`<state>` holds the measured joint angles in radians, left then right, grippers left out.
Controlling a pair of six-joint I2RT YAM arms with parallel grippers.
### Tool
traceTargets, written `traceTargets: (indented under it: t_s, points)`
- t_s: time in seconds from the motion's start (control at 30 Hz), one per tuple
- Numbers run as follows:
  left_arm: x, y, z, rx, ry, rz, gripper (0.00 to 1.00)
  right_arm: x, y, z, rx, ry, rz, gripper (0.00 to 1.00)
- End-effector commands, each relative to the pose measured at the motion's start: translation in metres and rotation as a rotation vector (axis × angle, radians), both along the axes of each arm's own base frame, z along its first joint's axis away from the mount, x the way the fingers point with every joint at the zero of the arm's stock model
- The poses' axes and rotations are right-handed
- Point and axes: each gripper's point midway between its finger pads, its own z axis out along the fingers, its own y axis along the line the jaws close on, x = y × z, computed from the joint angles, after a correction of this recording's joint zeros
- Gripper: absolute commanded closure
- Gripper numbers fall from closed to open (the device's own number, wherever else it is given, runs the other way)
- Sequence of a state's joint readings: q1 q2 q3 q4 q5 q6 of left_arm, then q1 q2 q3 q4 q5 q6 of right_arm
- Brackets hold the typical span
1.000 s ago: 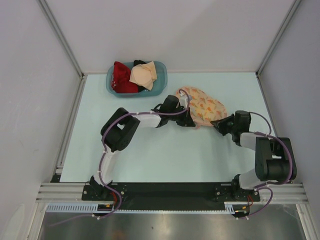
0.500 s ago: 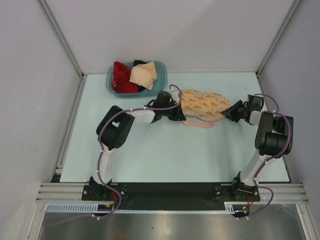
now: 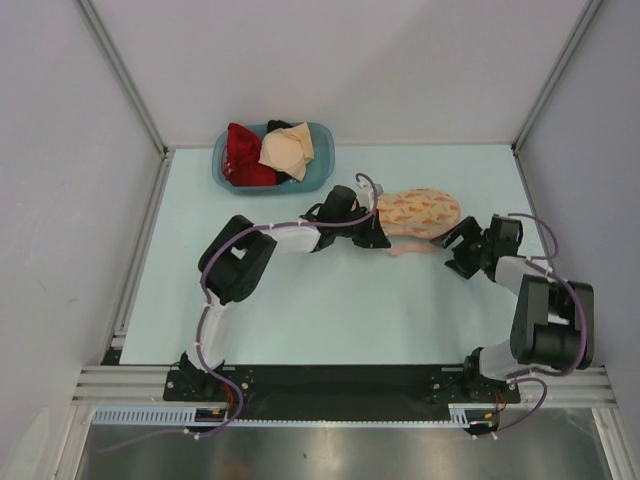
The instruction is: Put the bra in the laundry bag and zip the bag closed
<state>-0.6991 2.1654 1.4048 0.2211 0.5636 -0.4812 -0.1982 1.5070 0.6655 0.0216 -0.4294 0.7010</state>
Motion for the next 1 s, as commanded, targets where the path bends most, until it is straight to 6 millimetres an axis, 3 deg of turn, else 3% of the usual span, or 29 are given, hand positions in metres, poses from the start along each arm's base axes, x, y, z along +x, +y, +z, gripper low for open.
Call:
traceTargets:
  t_s: [0.0, 0.03, 0.2, 0.3, 0.5, 0.67, 0.87, 0.97]
  points:
    - [0.000, -0.024, 0.044, -0.102, -0.084, -0.042, 1.00, -0.001, 0.025, 0.040, 0.063, -0.148, -0.058, 0.15]
    - [-0.001, -0.025, 0.043, -0.098, -0.083, -0.045, 1.00, -0.002, 0.038, 0.045, 0.072, -0.161, -0.039, 0.15]
    - [-0.008, -0.031, 0.039, -0.076, -0.094, -0.064, 1.00, 0.008, 0.060, 0.068, 0.080, -0.246, -0.084, 0.19]
    - [-0.012, -0.033, 0.040, -0.076, -0.095, -0.077, 1.00, 0.017, 0.072, 0.069, 0.113, -0.243, -0.096, 0.27]
    - [-0.021, -0.037, 0.042, -0.082, -0.107, -0.104, 1.00, 0.031, 0.090, 0.052, 0.144, -0.203, -0.108, 0.44]
    - [-0.027, -0.038, 0.044, -0.090, -0.110, -0.129, 1.00, 0.041, 0.085, 0.041, 0.121, -0.184, -0.122, 0.59]
    - [-0.032, -0.034, 0.043, -0.078, -0.122, -0.152, 1.00, 0.051, 0.063, 0.029, 0.087, -0.176, -0.134, 0.94]
    - [-0.032, -0.029, 0.045, -0.076, -0.127, -0.147, 1.00, 0.059, 0.050, 0.028, 0.067, -0.184, -0.141, 1.00]
